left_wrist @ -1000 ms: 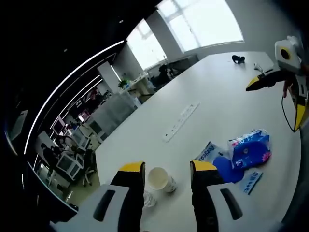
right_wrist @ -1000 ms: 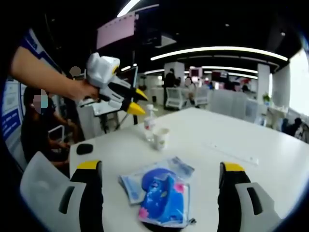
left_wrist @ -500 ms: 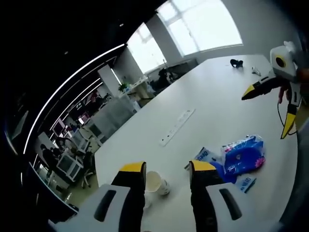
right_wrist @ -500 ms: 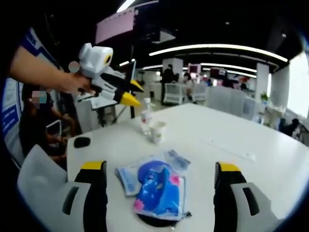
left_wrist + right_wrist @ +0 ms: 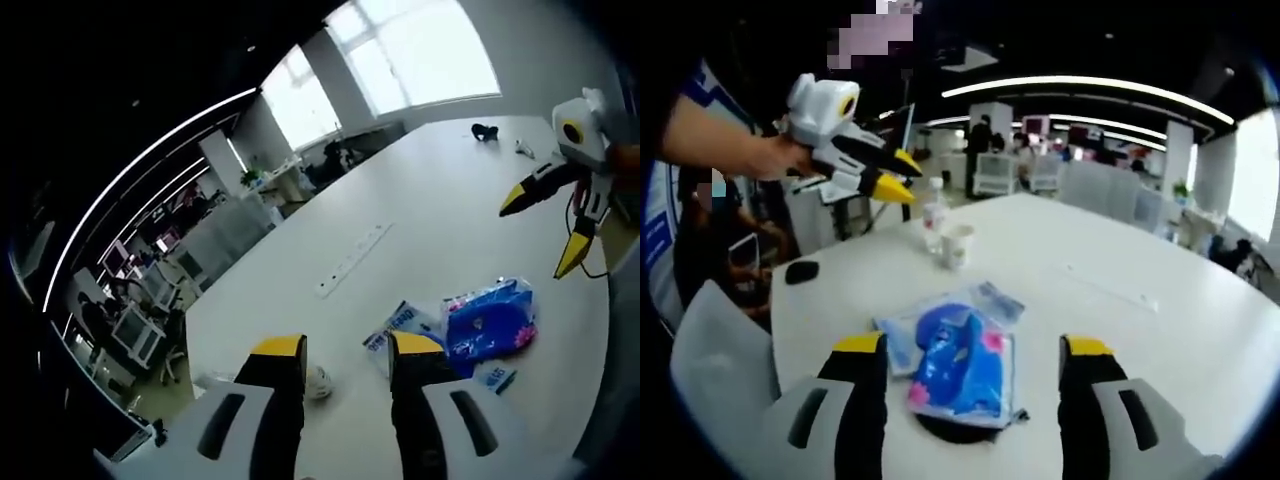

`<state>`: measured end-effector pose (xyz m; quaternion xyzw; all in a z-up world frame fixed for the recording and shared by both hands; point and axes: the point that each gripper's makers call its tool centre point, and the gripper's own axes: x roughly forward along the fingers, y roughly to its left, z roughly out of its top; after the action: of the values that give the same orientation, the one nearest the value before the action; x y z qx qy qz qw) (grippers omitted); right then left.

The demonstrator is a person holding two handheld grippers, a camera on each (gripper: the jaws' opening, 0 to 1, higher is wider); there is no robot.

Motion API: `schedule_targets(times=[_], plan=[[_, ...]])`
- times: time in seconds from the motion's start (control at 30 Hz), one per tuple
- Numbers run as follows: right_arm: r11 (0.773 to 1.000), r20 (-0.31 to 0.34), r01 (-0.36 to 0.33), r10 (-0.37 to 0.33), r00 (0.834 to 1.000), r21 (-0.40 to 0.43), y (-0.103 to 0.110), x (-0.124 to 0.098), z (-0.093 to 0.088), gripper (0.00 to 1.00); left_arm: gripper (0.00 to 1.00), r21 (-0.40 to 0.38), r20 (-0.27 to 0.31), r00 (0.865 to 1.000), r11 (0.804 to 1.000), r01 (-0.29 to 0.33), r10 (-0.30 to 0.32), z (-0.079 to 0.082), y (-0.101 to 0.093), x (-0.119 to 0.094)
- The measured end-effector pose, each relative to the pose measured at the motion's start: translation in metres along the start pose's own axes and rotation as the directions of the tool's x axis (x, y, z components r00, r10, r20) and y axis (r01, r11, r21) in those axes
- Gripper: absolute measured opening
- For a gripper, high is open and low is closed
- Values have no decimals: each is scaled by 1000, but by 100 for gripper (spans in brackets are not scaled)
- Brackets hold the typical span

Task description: Arrange the tabletop items into an orderly group along one side of the table until the central work area is clear of visible clutter.

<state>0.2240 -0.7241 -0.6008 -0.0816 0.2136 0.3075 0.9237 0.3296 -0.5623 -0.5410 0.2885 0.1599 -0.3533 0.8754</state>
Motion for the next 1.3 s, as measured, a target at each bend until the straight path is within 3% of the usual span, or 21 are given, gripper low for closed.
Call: schedule_targets(times=[0.5,0.93,1.3], plan=[[999,-74,1,1,997,32,1,2,-29,57,30,-7,8,999,999,43,-43,1,-12,15],[998,-113,-10,17,993,59,4,10,-44,48,28,-31,-12,997,996,80,-81,-14,-26,28],[998,-170,4,7,985,63,2,15,-62,47,26,-40,-14,992,991,126,-126,-19,-38,44]])
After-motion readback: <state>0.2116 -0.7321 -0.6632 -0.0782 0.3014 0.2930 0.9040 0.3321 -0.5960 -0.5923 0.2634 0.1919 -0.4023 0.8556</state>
